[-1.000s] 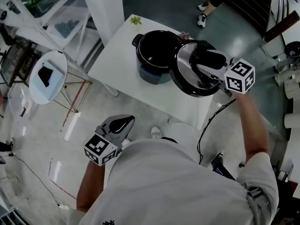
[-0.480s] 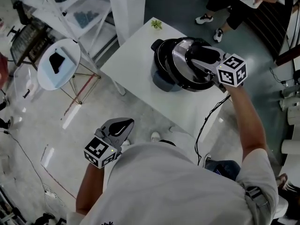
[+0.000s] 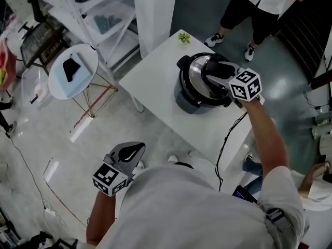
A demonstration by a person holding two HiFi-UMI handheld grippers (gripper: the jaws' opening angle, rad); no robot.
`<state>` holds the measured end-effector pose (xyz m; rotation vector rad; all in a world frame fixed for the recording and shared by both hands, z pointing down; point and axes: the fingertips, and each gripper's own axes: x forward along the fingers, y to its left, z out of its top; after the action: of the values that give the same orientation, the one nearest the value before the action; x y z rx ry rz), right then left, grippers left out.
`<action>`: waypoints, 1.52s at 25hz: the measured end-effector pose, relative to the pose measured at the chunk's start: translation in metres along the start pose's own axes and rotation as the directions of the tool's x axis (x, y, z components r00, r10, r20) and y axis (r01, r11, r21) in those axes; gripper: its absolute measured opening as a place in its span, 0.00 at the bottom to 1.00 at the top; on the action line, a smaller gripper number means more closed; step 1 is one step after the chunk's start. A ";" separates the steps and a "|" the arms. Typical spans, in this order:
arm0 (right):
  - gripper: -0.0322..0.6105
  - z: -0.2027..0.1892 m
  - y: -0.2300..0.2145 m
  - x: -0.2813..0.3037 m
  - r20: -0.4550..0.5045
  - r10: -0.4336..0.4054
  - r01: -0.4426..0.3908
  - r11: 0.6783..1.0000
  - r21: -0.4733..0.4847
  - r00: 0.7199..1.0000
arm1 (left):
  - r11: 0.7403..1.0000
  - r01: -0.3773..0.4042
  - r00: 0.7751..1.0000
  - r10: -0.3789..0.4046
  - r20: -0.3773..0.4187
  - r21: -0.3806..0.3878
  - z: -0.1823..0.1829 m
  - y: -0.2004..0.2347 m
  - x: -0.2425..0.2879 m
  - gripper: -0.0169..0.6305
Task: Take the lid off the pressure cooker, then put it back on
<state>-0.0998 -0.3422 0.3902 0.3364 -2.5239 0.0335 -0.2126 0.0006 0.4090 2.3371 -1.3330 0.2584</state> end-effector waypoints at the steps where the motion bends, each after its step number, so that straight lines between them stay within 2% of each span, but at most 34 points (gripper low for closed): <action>1: 0.50 -0.001 -0.001 0.004 -0.003 -0.001 0.001 1.000 -0.006 1.000 | 1.000 -0.004 1.000 0.004 0.002 -0.003 0.000 0.001 0.000 0.04; 16: 0.50 -0.015 -0.011 0.020 0.007 -0.017 0.017 1.000 -0.010 1.000 | 0.999 -0.022 1.000 0.022 -0.007 -0.028 -0.008 0.008 0.001 0.04; 25: 0.51 -0.016 -0.012 0.022 0.009 -0.017 0.017 1.000 -0.021 1.000 | 1.000 -0.004 1.000 0.004 -0.011 -0.010 -0.007 0.007 0.001 0.04; 29: 0.55 -0.014 -0.012 0.018 0.009 -0.051 0.051 0.998 -0.036 0.999 | 1.000 0.014 1.000 -0.014 -0.016 0.005 -0.006 0.007 -0.003 0.04; 38: 0.57 -0.012 -0.010 -0.014 0.036 -0.169 0.169 0.986 0.011 0.985 | 0.994 0.093 0.995 -0.092 -0.033 0.052 -0.002 0.005 -0.013 0.04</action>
<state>-0.0795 -0.3478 0.3913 0.5574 -2.5225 -0.0293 -0.2238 0.0094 0.4076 2.4213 -1.2137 0.3037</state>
